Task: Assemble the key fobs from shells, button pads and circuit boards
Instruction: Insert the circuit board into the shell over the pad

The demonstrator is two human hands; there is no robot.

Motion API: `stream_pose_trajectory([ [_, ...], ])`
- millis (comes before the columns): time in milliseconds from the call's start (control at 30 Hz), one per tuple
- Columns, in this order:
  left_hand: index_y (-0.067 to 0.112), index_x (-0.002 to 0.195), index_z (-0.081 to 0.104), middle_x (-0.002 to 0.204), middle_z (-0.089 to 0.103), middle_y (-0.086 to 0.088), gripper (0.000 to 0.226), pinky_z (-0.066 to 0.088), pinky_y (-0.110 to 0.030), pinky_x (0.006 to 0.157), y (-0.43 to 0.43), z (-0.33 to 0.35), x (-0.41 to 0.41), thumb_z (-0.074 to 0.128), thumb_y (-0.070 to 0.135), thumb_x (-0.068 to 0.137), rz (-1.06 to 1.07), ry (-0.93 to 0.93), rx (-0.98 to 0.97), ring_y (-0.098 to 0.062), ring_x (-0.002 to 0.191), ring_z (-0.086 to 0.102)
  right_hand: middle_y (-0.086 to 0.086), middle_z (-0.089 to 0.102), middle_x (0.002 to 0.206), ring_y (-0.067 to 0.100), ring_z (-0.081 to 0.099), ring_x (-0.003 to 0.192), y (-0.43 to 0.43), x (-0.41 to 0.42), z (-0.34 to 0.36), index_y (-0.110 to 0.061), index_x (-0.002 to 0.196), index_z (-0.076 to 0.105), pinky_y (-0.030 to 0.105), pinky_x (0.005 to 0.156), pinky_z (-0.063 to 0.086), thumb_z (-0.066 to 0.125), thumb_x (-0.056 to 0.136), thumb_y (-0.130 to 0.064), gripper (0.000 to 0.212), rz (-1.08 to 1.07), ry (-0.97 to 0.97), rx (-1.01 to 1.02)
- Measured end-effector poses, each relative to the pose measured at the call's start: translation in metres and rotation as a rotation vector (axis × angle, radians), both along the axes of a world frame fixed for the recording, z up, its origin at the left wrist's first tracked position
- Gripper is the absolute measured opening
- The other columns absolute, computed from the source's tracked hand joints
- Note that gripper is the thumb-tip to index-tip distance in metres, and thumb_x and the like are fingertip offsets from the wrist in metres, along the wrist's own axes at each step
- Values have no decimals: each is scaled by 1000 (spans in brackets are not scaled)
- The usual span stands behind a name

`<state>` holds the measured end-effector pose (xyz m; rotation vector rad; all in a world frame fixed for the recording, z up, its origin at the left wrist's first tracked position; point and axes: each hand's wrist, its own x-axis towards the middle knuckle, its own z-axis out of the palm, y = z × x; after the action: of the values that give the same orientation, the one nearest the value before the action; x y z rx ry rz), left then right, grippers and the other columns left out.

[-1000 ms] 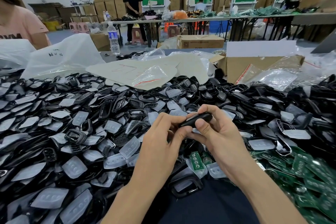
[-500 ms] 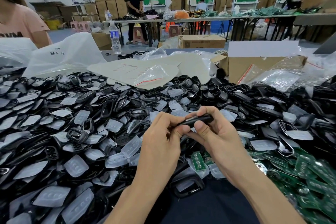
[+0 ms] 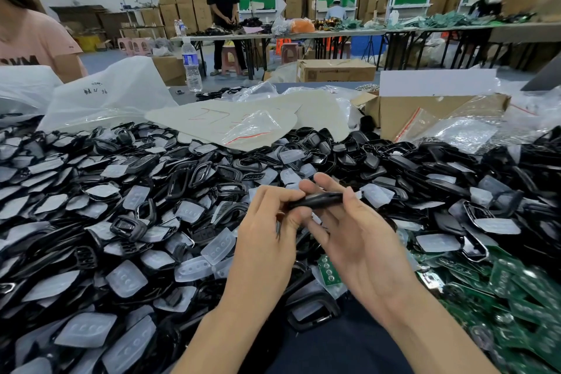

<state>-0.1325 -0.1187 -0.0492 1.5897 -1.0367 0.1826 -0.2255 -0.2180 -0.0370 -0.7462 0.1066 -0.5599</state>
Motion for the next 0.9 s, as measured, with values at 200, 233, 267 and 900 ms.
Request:
stream_pose_trajectory([
  [200, 33, 113, 59, 109, 53, 22, 17, 38, -9, 91, -1, -6, 1, 60, 27, 97, 45, -127, 77, -5, 110, 52, 16, 66, 133, 22, 66, 120, 0, 3, -2, -2, 133, 59, 32, 94, 58, 47, 95, -28, 47, 12, 6, 158],
  [233, 34, 115, 59, 111, 52, 22, 18, 36, -9, 93, -2, -7, 1, 57, 34, 97, 66, -175, 93, -5, 112, 50, 15, 67, 133, 21, 67, 118, 1, 3, -2, -4, 132, 61, 30, 93, 59, 48, 95, -28, 46, -1, 31, 133],
  [267, 35, 116, 58, 112, 52, 21, 21, 34, -8, 95, -3, -8, 0, 55, 37, 96, 80, -209, 96, -5, 114, 48, 15, 67, 132, 20, 67, 117, 1, 4, -2, -4, 131, 62, 30, 93, 58, 50, 95, -28, 45, -15, 56, 103],
  [900, 19, 100, 70, 96, 60, 17, 19, 42, -6, 78, -8, -5, -14, 68, 4, 90, 91, 6, 6, -1, 94, 62, -3, 71, 127, 10, 64, 122, 19, 13, -7, -16, 131, 64, 31, 105, 45, 36, 109, -27, 37, -97, 165, 68],
])
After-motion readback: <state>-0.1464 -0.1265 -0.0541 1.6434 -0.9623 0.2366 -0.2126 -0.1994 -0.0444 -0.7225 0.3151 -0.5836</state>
